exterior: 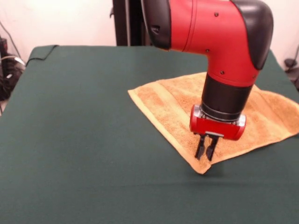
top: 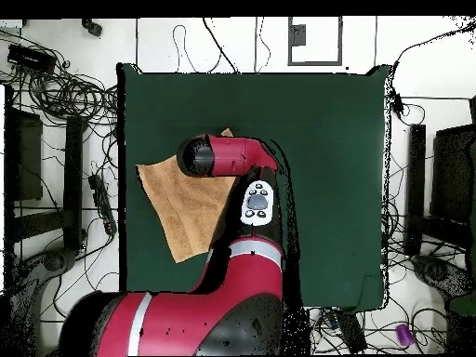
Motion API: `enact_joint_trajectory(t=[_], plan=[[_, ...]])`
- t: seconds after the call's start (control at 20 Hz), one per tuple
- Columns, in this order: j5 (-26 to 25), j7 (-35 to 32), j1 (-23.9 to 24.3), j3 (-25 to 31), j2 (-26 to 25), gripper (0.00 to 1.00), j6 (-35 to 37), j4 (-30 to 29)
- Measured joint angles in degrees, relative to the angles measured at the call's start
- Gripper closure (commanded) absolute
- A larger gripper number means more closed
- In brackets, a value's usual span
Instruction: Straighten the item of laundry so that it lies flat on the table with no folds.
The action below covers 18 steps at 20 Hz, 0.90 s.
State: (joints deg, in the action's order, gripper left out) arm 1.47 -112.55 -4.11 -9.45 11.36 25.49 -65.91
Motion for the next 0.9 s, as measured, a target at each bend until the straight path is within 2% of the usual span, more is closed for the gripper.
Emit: enact_joint_trajectory(t=[0.6,0.9], plan=[[0.1,0.0,-0.1,-0.5,-0.3,1.0,-0.7,0.3],[0.0,0.0,3.9,2.9,0.3,1.0,-0.7,0.3]])
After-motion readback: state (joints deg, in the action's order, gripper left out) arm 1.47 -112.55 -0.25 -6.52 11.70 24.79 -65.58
